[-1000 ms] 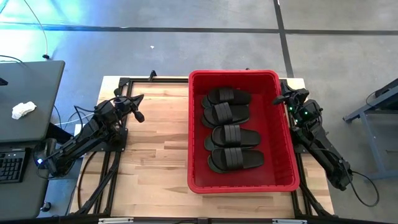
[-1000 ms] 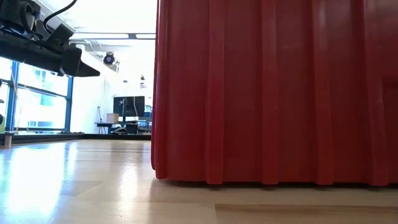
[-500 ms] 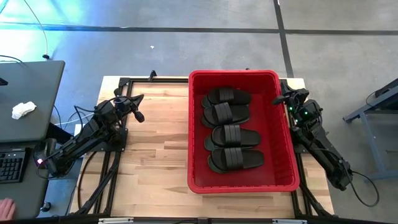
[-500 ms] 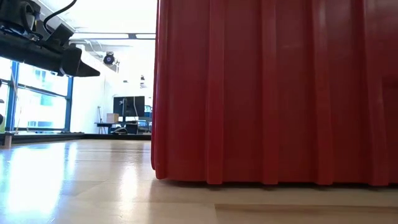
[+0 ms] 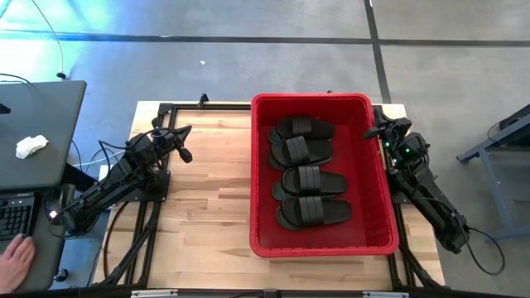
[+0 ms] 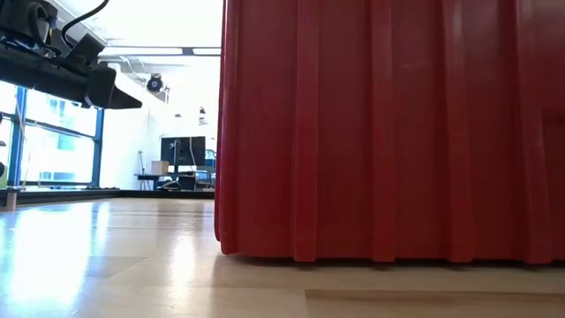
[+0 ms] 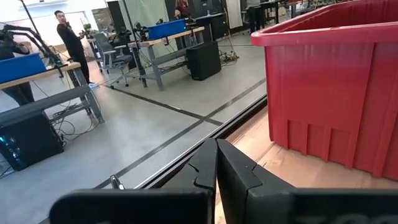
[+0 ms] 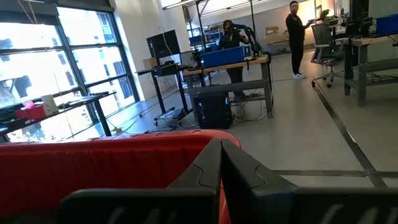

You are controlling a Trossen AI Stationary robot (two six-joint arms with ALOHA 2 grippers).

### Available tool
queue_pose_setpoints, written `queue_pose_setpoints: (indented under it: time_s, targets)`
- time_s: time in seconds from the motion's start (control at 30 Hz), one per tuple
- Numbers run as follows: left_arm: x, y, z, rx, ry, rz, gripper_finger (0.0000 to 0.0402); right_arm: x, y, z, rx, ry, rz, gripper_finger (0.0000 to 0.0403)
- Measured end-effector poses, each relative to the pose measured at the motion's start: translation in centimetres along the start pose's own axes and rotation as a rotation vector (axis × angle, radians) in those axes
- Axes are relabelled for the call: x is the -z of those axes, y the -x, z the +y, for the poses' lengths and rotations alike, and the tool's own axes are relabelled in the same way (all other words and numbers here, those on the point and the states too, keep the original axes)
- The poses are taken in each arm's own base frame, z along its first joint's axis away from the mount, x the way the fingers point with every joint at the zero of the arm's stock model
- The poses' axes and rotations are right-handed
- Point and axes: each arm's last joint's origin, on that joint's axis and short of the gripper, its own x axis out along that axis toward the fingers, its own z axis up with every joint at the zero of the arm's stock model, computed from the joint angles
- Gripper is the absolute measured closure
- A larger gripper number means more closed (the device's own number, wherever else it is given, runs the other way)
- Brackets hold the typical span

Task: Pick and place slides into bin
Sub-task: Return to Home Position

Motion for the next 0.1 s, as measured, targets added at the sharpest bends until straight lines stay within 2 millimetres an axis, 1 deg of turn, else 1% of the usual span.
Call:
queue_pose_setpoints:
  time_s: [0.1]
  targets:
    - [0.0,0.0,0.0,0.0,0.0,0.0,0.0399,0.0,0.0,0.0,0.0,0.0,0.0,0.0403]
